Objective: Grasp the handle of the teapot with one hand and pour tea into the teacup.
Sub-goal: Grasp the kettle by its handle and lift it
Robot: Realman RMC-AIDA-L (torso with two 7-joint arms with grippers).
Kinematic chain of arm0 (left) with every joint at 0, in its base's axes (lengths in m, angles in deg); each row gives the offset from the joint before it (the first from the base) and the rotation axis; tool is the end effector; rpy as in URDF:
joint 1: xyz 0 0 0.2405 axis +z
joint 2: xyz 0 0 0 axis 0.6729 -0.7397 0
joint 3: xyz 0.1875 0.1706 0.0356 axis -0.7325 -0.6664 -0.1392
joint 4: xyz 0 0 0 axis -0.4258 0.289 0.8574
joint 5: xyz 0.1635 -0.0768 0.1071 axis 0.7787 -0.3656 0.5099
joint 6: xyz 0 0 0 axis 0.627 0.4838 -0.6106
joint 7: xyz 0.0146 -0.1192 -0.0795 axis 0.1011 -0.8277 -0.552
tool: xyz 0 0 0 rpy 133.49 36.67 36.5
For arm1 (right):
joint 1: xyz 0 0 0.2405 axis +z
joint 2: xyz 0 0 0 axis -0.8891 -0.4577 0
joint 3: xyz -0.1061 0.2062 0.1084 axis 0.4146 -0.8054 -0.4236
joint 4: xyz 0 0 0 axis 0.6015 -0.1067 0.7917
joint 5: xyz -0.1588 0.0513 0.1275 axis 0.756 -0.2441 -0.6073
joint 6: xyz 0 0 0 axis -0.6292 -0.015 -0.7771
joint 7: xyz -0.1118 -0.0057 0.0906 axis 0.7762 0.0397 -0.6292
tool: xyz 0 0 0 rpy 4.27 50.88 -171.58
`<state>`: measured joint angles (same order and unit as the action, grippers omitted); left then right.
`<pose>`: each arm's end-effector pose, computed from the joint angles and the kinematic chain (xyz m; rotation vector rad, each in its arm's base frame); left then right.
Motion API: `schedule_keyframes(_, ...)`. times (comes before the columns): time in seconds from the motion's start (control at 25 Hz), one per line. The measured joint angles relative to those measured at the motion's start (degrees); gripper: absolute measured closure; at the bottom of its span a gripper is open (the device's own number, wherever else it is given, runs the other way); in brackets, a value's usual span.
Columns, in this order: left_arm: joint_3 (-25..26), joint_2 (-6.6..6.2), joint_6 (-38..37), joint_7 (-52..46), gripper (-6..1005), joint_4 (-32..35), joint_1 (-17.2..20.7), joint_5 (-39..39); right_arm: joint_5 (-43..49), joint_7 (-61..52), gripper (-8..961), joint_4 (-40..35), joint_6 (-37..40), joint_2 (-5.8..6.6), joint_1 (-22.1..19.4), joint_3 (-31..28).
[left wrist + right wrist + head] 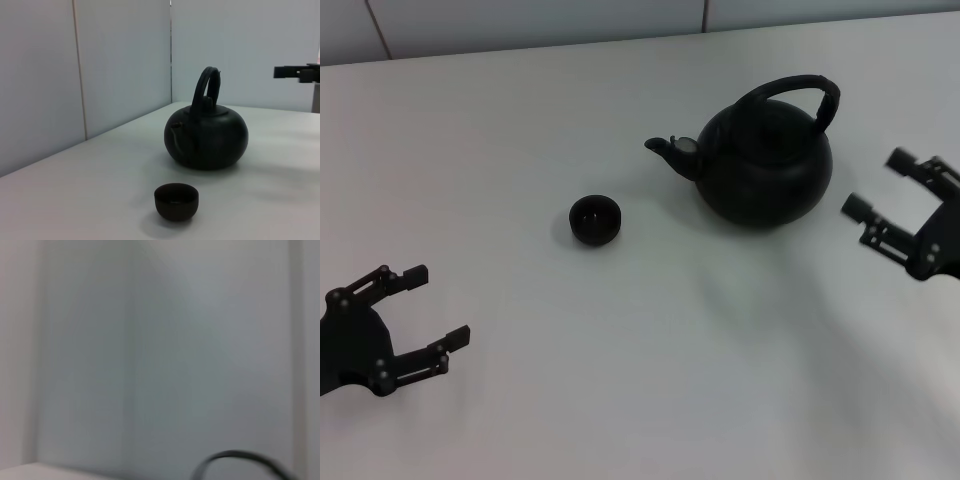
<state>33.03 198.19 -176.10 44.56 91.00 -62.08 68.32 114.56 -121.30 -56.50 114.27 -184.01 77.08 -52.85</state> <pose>-0.3402 0.2547 0.0001 -2.5753 -0.3223 -0.6526 0.3451 0.2292 0.0168 -2.0390 0.3994 0.9346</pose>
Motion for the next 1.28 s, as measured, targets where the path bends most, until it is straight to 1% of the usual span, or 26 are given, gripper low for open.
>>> schedule_keyframes(0.04,0.02,-0.03,-0.03,-0.19,130,0.0,-0.06,0.0,-1.18,3.36,168,2.44,-1.15,-0.09,-0.21,-1.53)
schedule_keyframes(0.08,0.03,-0.05,-0.06,-0.38,130,0.0,-0.13,-0.05,-2.89,9.54,169,7.34,-3.48,-0.25,-0.48,-4.51)
schedule_keyframes(0.12,0.03,-0.05,-0.06,-0.38,130,0.0,-0.13,-0.05,-2.89,9.54,169,7.34,-3.48,-0.25,-0.48,-4.51)
schedule_keyframes(0.24,0.06,-0.08,-0.17,-0.48,130,0.0,-0.18,-0.28,-3.78,19.78,169,14.95,-7.89,-0.31,-0.55,-9.82)
schedule_keyframes(0.28,0.06,-0.08,-0.18,-0.52,130,0.0,-0.18,-0.28,-3.84,24.99,169,18.56,-10.16,-0.38,-0.51,-12.81)
schedule_keyframes(0.32,0.06,-0.08,-0.18,-0.54,130,0.0,-0.18,-0.28,-3.84,24.99,169,18.56,-10.16,-0.38,-0.51,-12.81)
schedule_keyframes(0.44,0.05,-0.09,-0.19,-0.81,130,0.0,-0.23,-0.29,-3.87,29.1,169,21.68,-12.25,-0.42,-0.11,-14.15)
schedule_keyframes(0.56,0.06,-0.09,-0.18,-0.9,129,0.0,-0.24,-0.28,-3.94,29.7,169,22.34,-13.09,-0.44,0.51,-15.92)
schedule_keyframes(0.72,0.06,-0.08,0.03,-0.9,129,0.0,-0.25,-0.32,-3.98,29.71,169,22.39,-14.16,-0.38,1.5,-16.55)
schedule_keyframes(0.8,0.06,0.01,0.11,-0.9,129,0.0,-0.22,-0.25,-4.0,29.72,169,22.15,-16.12,-0.29,2.99,-17.09)
schedule_keyframes(0.84,0.06,0.01,0.11,-0.9,129,0.0,-0.22,-0.25,-4.0,29.72,169,22.15,-16.12,-0.29,2.99,-17.09)
schedule_keyframes(0.88,0.05,0.04,0.12,-0.9,129,0.0,-0.22,-0.25,-4.0,29.62,169,21.9,-18.03,-0.21,4.35,-17.21)
schedule_keyframes(0.92,0.05,0.05,0.14,-0.9,129,0.0,-0.22,-0.24,-4.0,29.62,169,21.9,-18.03,-0.21,4.35,-17.21)
schedule_keyframes(0.96,0.05,0.05,0.14,-0.9,129,0.0,-0.23,-0.25,-4.0,29.49,168,21.6,-20.2,-0.18,5.78,-17.22)
schedule_keyframes(1.0,0.05,0.08,0.15,-0.9,129,-0.01,-0.26,-0.24,-4.0,29.49,168,21.6,-20.2,-0.18,5.78,-17.22)
schedule_keyframes(1.08,0.05,0.14,0.15,-0.9,129,0.0,-0.37,-0.24,-4.0,29.46,168,21.18,-22.2,-0.18,7.59,-17.24)
schedule_keyframes(1.24,0.05,0.17,0.17,-0.93,130,0.0,-0.35,-0.32,-4.0,29.45,168,20.86,-23.16,-0.17,8.81,-17.39)
schedule_keyframes(1.28,0.05,0.17,0.17,-0.93,130,0.0,-0.35,-0.32,-4.0,29.43,168,20.68,-24.14,-0.11,9.71,-17.72)
